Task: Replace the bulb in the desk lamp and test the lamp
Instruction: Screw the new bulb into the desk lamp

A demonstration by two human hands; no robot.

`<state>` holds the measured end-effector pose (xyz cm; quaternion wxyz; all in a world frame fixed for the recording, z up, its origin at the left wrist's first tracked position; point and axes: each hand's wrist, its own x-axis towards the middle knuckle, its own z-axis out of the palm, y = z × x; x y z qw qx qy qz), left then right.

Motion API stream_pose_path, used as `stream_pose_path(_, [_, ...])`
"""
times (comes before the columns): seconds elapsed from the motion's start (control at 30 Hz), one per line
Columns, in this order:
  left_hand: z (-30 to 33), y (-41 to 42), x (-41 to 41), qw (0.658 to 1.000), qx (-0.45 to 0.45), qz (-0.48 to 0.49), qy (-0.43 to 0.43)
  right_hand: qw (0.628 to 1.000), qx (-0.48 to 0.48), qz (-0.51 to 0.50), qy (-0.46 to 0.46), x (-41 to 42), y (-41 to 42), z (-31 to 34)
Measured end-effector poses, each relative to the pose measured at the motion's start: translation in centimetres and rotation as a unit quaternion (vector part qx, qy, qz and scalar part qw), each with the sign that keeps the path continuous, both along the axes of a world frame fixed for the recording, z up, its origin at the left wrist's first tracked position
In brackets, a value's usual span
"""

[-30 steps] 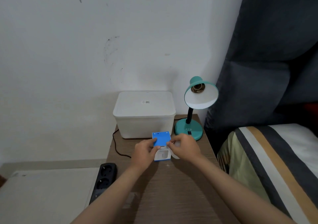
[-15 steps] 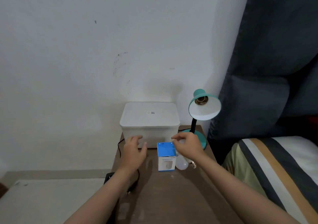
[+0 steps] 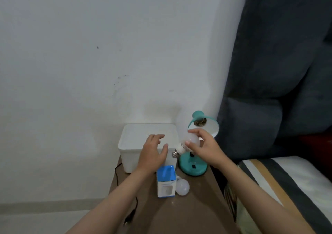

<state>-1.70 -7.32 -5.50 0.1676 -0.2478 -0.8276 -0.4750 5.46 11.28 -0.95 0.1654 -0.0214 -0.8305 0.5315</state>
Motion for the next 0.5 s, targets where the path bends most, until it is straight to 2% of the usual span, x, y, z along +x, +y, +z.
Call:
stream_pose_path(0.2, [4.2,5.0,-0.6,0.997,0.014,-0.06,0.053,0.983,0.105,-0.111,0.102,0.7,2.6,1.7])
stream_pose_path(0.5, [5.2,8.9,-3.2,0.99,-0.053,-0.084,0.102,0.955,0.113,-0.183,0.204,-0.3,3.7,-1.6])
